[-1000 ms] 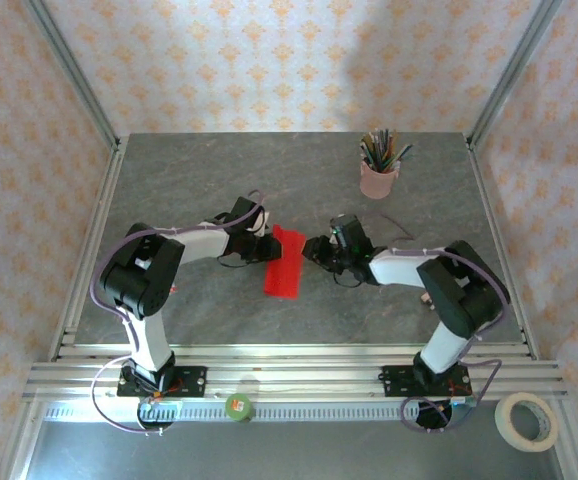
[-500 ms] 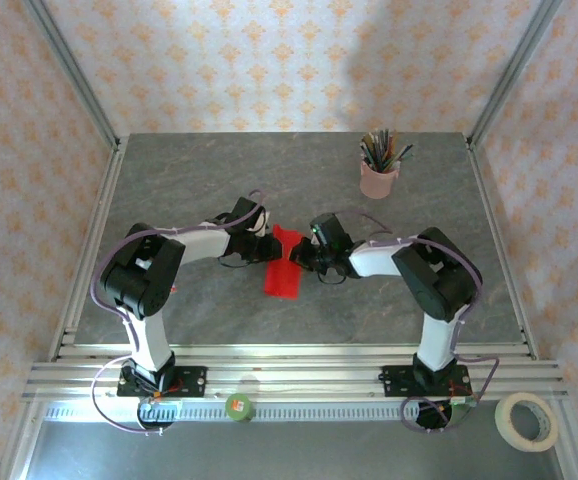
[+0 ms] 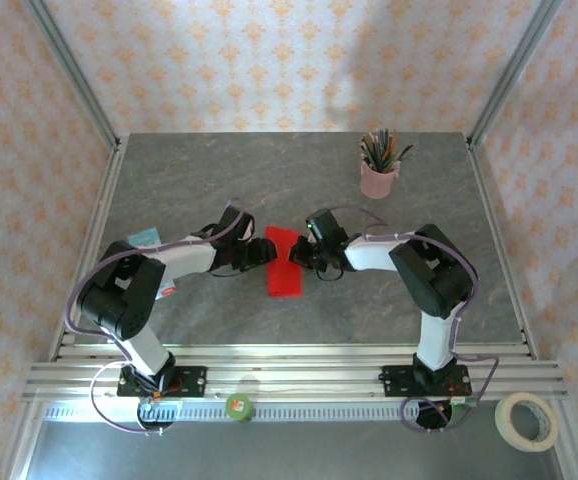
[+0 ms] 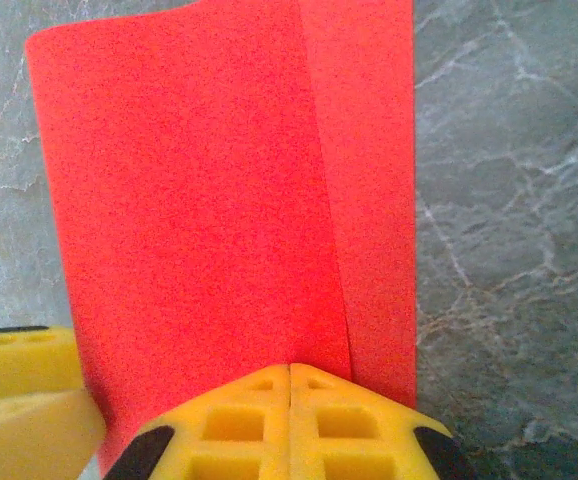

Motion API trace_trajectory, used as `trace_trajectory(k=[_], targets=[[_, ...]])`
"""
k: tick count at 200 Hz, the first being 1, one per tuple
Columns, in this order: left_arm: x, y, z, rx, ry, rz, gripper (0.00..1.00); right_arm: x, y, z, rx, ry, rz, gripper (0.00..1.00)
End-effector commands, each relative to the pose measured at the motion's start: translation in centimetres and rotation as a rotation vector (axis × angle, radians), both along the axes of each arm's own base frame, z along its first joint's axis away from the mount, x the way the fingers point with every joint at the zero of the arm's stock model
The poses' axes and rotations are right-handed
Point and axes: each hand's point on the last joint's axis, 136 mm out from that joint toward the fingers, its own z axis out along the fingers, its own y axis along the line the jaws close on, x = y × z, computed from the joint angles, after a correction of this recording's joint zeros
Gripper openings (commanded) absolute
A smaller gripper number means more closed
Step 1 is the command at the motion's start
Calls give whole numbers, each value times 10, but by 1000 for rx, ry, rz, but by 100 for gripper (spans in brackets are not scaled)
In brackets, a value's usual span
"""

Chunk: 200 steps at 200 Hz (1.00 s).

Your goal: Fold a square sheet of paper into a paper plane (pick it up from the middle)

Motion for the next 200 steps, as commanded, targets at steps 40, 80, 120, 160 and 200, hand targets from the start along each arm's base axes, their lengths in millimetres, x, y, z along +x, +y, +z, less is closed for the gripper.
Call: trace_trajectory(k=[40,80,120,160,200], targets=[[-8,-10,-6,-23,30,-15,54,-7,-10,-19,-60,49,-26,5],[-11,-7,-17,47,42,-45,43,4,-2,4,-6,7,-37,5],[-20,4,-35,137,71,-86,37,20,-5,45,66,-96,-84,8],[-33,12,-54,211,99,-177,37,29,-35,62,61,-161,-194,14],[-36,12,-66,252,117,-234,38,29,-48,57,43,-148,-223,14]])
